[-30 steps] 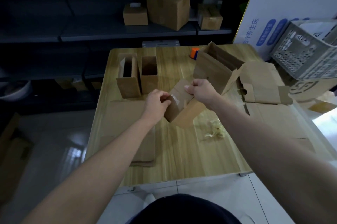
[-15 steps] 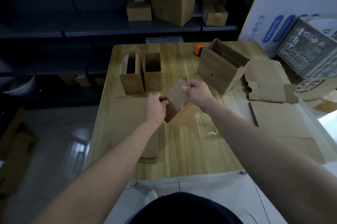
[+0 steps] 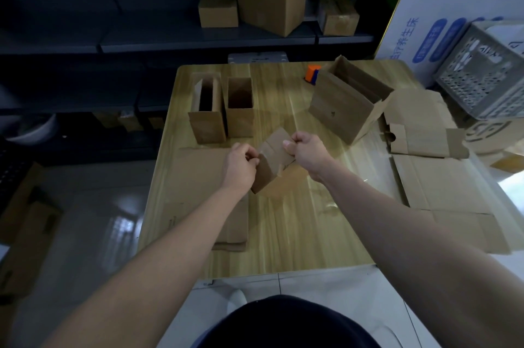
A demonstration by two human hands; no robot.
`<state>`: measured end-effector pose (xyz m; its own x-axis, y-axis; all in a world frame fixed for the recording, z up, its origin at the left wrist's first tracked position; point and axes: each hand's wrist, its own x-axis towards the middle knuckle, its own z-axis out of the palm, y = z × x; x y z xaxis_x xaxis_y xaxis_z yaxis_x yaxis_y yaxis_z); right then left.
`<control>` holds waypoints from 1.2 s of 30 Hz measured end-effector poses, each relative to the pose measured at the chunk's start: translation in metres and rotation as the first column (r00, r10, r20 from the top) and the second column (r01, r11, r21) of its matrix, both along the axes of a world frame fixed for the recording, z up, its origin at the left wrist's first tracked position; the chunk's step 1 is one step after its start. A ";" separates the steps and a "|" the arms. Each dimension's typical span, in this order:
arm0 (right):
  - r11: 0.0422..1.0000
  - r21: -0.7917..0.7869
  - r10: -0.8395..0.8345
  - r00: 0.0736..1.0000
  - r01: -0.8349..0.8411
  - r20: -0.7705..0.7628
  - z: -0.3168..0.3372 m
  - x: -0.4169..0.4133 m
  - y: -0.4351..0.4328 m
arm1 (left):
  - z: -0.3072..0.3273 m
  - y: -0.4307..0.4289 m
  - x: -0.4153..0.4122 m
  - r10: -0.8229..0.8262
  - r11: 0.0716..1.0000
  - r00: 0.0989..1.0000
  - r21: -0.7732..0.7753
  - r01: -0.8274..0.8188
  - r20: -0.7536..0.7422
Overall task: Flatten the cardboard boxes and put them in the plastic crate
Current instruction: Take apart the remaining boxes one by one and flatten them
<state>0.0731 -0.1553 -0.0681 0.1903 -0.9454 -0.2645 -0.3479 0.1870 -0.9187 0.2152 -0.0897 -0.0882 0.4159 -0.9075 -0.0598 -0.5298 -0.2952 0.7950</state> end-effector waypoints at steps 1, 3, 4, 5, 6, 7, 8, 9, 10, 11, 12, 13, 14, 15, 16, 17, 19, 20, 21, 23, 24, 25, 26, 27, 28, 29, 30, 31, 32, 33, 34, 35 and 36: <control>1.000 0.007 0.010 1.000 -0.010 -0.008 -0.002 -0.001 0.000 | -0.002 0.001 0.000 -0.021 1.000 1.000 -0.023 0.021 -0.005; 0.999 0.026 0.023 1.000 -0.022 -0.011 -0.007 -0.001 -0.001 | -0.005 0.003 0.000 -0.045 0.998 0.999 -0.051 0.044 -0.026; 0.999 0.039 0.023 1.000 -0.023 -0.013 -0.010 -0.001 0.000 | -0.007 0.004 0.000 -0.045 0.998 0.998 -0.056 0.043 -0.037; 0.998 0.052 0.025 1.000 -0.024 -0.017 -0.014 -0.001 0.001 | -0.009 0.004 0.000 -0.043 0.998 0.998 -0.055 0.040 -0.049; 0.997 0.068 0.028 0.999 -0.027 -0.021 -0.019 -0.001 0.003 | -0.012 0.005 0.000 -0.041 0.998 0.997 -0.049 0.039 -0.058; 0.996 0.084 0.030 0.999 -0.028 -0.020 -0.024 -0.002 0.004 | -0.014 0.005 0.000 -0.042 0.998 0.997 -0.040 0.039 -0.059; 0.995 0.097 0.025 1.000 -0.023 -0.015 -0.028 -0.003 0.005 | -0.016 0.005 -0.001 -0.043 0.999 0.997 -0.035 0.041 -0.056; 0.994 0.105 0.017 1.000 -0.016 -0.013 -0.030 -0.003 0.005 | -0.018 0.004 -0.002 -0.047 0.998 0.997 -0.036 0.045 -0.055; 0.995 0.103 0.012 1.000 -0.010 -0.020 -0.031 -0.004 0.004 | -0.018 0.003 -0.003 -0.054 0.998 0.997 -0.041 0.052 -0.055; 0.995 0.100 0.010 1.000 -0.007 -0.029 -0.032 -0.005 0.003 | -0.018 0.001 -0.004 -0.064 0.997 0.996 -0.041 0.062 -0.056; 0.995 0.099 0.009 0.999 -0.005 -0.037 -0.033 -0.007 0.001 | -0.019 0.000 -0.005 -0.076 0.997 0.996 -0.038 0.074 -0.056; 0.995 0.101 0.007 0.999 -0.003 -0.040 -0.034 -0.009 0.000 | -0.020 -0.001 -0.007 -0.088 0.996 0.995 -0.037 0.086 -0.056; 0.994 0.106 0.008 0.999 -0.004 -0.041 -0.034 -0.010 -0.001 | -0.022 -0.002 -0.008 -0.100 0.994 0.994 -0.040 0.098 -0.055; 0.994 0.110 0.015 0.999 -0.010 -0.044 -0.034 -0.010 -0.001 | -0.022 -0.002 -0.009 -0.104 0.994 0.993 -0.044 0.102 -0.054; 0.994 0.111 0.025 0.998 -0.019 -0.051 -0.035 -0.011 -0.001 | -0.024 -0.002 -0.009 -0.108 0.993 0.993 -0.044 0.106 -0.050; 0.994 0.106 0.034 0.998 -0.028 -0.061 -0.035 -0.011 -0.001 | -0.026 -0.002 -0.008 -0.115 0.993 0.993 -0.039 0.113 -0.041; 0.995 0.089 0.050 0.995 -0.043 -0.081 -0.034 -0.010 -0.002 | -0.028 -0.001 -0.007 -0.150 0.988 0.988 -0.027 0.149 -0.021; 0.996 0.078 0.056 0.994 -0.049 -0.096 -0.032 -0.010 -0.003 | -0.028 -0.001 -0.006 -0.171 0.985 0.985 -0.032 0.170 -0.014; 0.996 0.068 0.060 0.992 -0.052 -0.113 -0.031 -0.009 -0.005 | -0.029 0.001 -0.004 -0.191 0.980 0.982 -0.048 0.191 -0.006; 0.997 0.049 0.069 0.988 -0.063 -0.140 -0.031 -0.008 -0.007 | -0.031 0.005 -0.001 -0.220 0.971 0.975 -0.094 0.220 0.005; 0.997 0.041 0.076 0.985 -0.071 -0.153 -0.031 -0.008 -0.007 | -0.032 0.007 -0.001 -0.219 0.970 0.976 -0.107 0.218 0.001; 0.996 0.034 0.081 0.983 -0.077 -0.164 -0.031 -0.008 -0.008 | -0.033 0.008 0.000 -0.208 0.972 0.978 -0.117 0.205 -0.007; 0.996 0.030 0.083 0.982 -0.079 -0.171 -0.031 -0.008 -0.008 | -0.034 0.009 0.000 -0.193 0.972 0.981 -0.136 0.189 -0.016; 0.996 0.030 0.082 0.981 -0.078 -0.175 -0.031 -0.007 -0.008 | -0.035 0.009 0.000 -0.179 0.973 0.984 -0.155 0.173 -0.024; 0.997 0.030 0.081 0.981 -0.077 -0.179 -0.032 -0.007 -0.009 | -0.036 0.009 0.000 -0.168 0.971 0.985 -0.175 0.160 -0.029; 0.997 0.028 0.080 0.980 -0.076 -0.184 -0.032 -0.007 -0.009 | -0.036 0.009 0.000 -0.160 0.970 0.987 -0.191 0.151 -0.032; 0.997 0.023 0.078 0.978 -0.075 -0.191 -0.032 -0.006 -0.009 | -0.037 0.008 0.000 -0.155 0.969 0.987 -0.201 0.145 -0.031; 0.997 0.018 0.076 0.977 -0.074 -0.201 -0.032 -0.006 -0.009 | -0.038 0.009 0.000 -0.151 0.968 0.988 -0.209 0.141 -0.030; 0.997 0.014 0.072 0.976 -0.071 -0.207 -0.032 -0.006 -0.009 | -0.039 0.009 0.000 -0.148 0.967 0.988 -0.214 0.138 -0.032; 0.998 0.011 0.067 0.975 -0.067 -0.210 -0.032 -0.006 -0.009 | -0.039 0.008 0.000 -0.144 0.968 0.989 -0.211 0.133 -0.038; 0.998 0.011 0.066 0.974 -0.065 -0.215 -0.033 -0.006 -0.009 | -0.039 0.008 -0.001 -0.137 0.971 0.990 -0.205 0.126 -0.044; 0.998 0.011 0.068 0.973 -0.067 -0.222 -0.033 -0.006 -0.009 | -0.039 0.007 -0.001 -0.131 0.973 0.990 -0.200 0.119 -0.048; 0.997 0.011 0.073 0.970 -0.072 -0.230 -0.033 -0.005 -0.009 | -0.039 0.005 -0.001 -0.128 0.974 0.990 -0.196 0.116 -0.052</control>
